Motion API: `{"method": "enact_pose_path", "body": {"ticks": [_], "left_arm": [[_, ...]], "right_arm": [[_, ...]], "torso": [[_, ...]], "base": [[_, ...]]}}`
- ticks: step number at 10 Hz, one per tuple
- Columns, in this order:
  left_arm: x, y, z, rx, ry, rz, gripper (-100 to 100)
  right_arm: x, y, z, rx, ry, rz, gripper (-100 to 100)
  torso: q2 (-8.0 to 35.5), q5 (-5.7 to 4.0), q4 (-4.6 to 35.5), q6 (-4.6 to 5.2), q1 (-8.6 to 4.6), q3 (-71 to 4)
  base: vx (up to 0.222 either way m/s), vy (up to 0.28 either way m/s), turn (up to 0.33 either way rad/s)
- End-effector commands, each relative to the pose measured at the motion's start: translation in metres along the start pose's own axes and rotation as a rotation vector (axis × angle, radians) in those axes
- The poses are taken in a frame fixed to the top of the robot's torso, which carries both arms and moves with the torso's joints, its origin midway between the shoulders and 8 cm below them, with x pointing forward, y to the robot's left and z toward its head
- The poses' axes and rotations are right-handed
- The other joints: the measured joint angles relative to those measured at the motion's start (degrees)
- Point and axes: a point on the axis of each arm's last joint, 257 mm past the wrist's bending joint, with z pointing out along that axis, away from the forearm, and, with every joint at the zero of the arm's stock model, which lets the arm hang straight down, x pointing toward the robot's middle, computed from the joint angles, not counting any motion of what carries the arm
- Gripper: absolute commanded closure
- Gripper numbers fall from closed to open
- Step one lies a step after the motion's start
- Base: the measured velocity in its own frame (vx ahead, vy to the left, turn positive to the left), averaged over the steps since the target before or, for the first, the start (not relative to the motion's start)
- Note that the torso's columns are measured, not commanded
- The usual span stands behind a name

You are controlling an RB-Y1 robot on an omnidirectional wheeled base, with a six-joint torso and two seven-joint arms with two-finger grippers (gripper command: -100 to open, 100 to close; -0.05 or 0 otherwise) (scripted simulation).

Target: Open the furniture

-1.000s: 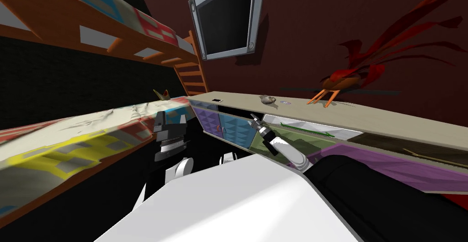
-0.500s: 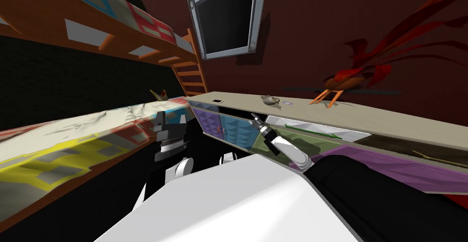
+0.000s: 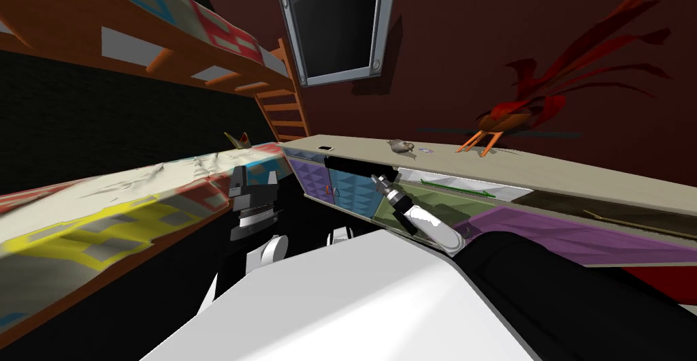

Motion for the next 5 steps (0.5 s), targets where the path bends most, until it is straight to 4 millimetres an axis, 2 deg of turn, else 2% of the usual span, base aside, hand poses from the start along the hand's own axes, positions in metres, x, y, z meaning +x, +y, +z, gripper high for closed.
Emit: {"method": "enact_pose_path", "body": {"ticks": [1,2,5], "left_arm": [[0.0,0.0,0.0,0.0,0.0,0.0,0],[0.0,0.0,0.0,0.0,0.0,0.0,0],[0.0,0.0,0.0,0.0,0.0,0.0,0]], "right_arm": [[-0.005,-0.001,-0.001,0.0,-0.009,0.002,100],[0.008,-0.005,-0.003,-0.014,-0.004,0.005,-100],[0.016,-0.011,-0.003,-0.014,0.0,0.003,-100]], "torso": [[0.1,0.01,0.1,0.0,-0.04,0.0],[-0.2,-0.02,0.0,-0.02,-0.25,-0.2],[-0.7,-0.16,-0.4,-0.12,-0.18,-0.4]], "base": [[-0.083,0.059,-0.012],[-0.034,0.058,0.043],[-0.014,0.036,0.009]]}}
